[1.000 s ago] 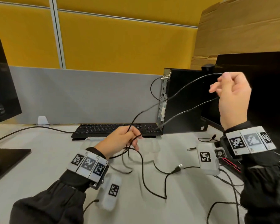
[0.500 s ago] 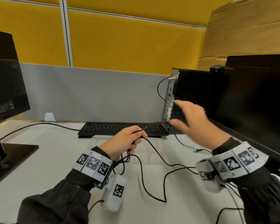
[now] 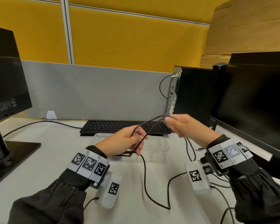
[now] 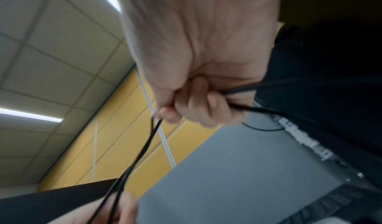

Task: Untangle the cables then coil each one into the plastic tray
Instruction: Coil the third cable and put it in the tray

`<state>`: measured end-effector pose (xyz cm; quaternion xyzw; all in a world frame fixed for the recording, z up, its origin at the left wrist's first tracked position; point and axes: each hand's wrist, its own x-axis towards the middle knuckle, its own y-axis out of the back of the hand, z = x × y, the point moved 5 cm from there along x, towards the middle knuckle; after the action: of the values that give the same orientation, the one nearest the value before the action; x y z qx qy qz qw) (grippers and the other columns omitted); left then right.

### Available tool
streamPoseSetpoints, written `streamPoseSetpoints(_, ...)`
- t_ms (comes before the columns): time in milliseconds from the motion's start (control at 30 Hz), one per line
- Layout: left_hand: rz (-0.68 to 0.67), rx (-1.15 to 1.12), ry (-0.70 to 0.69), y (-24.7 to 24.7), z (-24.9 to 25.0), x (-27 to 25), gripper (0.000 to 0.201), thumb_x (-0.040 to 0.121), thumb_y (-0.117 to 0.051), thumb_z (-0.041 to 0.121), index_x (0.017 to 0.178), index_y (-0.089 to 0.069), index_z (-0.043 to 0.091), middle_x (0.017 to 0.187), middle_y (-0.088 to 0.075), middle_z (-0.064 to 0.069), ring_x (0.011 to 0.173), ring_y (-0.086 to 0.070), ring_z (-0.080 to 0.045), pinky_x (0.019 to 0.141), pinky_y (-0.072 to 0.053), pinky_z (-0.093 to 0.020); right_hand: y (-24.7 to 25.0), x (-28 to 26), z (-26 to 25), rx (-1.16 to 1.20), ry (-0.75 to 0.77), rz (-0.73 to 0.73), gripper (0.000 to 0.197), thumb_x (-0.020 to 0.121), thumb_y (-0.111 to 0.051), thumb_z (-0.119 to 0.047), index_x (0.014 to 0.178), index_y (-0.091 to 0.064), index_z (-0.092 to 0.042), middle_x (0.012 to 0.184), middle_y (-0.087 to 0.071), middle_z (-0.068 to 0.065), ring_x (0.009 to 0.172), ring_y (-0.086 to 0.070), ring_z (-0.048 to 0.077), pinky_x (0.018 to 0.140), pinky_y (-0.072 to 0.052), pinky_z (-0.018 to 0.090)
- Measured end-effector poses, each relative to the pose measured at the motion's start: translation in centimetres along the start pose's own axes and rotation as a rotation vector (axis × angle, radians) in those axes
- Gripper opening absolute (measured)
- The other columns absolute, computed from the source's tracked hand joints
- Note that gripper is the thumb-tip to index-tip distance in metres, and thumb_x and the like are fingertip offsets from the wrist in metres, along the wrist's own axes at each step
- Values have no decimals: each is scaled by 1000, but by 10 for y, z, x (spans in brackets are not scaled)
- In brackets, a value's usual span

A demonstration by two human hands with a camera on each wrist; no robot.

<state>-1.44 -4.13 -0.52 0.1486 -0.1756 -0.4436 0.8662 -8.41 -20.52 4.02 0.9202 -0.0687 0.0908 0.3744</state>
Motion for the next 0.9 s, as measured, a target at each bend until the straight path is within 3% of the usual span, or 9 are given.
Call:
streamPoseSetpoints(100, 0, 75, 52, 5, -9, -3, 28, 95, -32, -6, 90, -55, 9, 78, -64, -5, 76, -63, -20, 70, -49, -22, 27, 1, 17, 138, -53, 265, 37, 99, -39, -33, 66, -42, -16, 46, -33, -11, 39, -29, 4, 40, -28, 15)
streamPoseSetpoints(233, 67, 73, 101, 11, -16, -4, 30, 96, -31, -4, 88, -57, 10, 77, -62, -4, 49, -52, -12, 47, -38, -18, 59, -3, 40, 163, -89, 576, 36, 98, -39, -32, 65, -42, -17, 52, -30, -4, 36, -27, 6, 39, -23, 20)
streamPoseSetpoints(367, 135, -43, 91, 19, -13, -7, 29, 95, -35, -5, 85, -58, 8, 63, -59, 0, 48, -37, -9, 48, -32, -19, 84, -12, 67, 1, -132, 694, 36, 98, -38, -27, 64, -42, -15, 56, -33, 0, 47, -32, 16, 48, -25, 26)
streamPoseSetpoints(533, 212, -116, 75, 37, -7, -10, 29, 95, -33, -3, 78, -54, 9, 58, -49, 1, 56, -43, -13, 54, -48, -21, 107, -26, 83, -168, -253, 796, 36, 99, -36, -21, 65, -41, -10, 62, -41, 7, 57, -39, 20, 54, -31, 30)
streamPoseSetpoints(633, 224, -124, 65, 40, -4, -10, 23, 96, -38, 2, 83, -56, 10, 60, -44, 0, 52, -43, -8, 53, -46, -20, 112, -31, 103, -288, -425, 677, 33, 99, -37, -23, 73, -49, -7, 68, -47, 6, 74, -50, 29, 63, -36, 35)
streamPoseSetpoints(700, 216, -109, 46, 39, 0, -8, 14, 96, -45, 12, 87, -56, 11, 61, -42, 3, 53, -38, -8, 52, -39, -18, 100, -32, 106, -478, -573, 489, 24, 95, -48, -30, 104, -56, -9, 88, -58, 10, 95, -54, 34, 82, -44, 41)
streamPoseSetpoints(733, 211, -90, 36, 37, 3, -7, 11, 95, -49, 18, 88, -56, 13, 61, -39, 5, 53, -35, -7, 51, -34, -18, 92, -31, 100, -617, -583, 404, 40, 91, -55, -36, 123, -50, -13, 106, -58, 11, 106, -52, 34, 90, -44, 46)
streamPoseSetpoints(800, 202, -58, 20, 31, 8, -3, 20, 93, -52, 32, 90, -57, 14, 61, -33, 6, 51, -29, -7, 49, -27, -18, 68, -22, 70, -817, -422, 307, 76, 82, -64, -49, 144, -28, -24, 135, -46, 7, 126, -38, 30, 99, -36, 50)
streamPoseSetpoints(900, 161, -83, 24, 16, 16, 5, 38, 89, -47, 49, 89, -56, 12, 58, -30, 9, 49, -25, -6, 47, -22, -17, 15, -11, 1, -706, -59, 186, 79, 81, -56, -59, 146, -17, -35, 147, -31, -6, 137, -22, 18, 110, -20, 48)
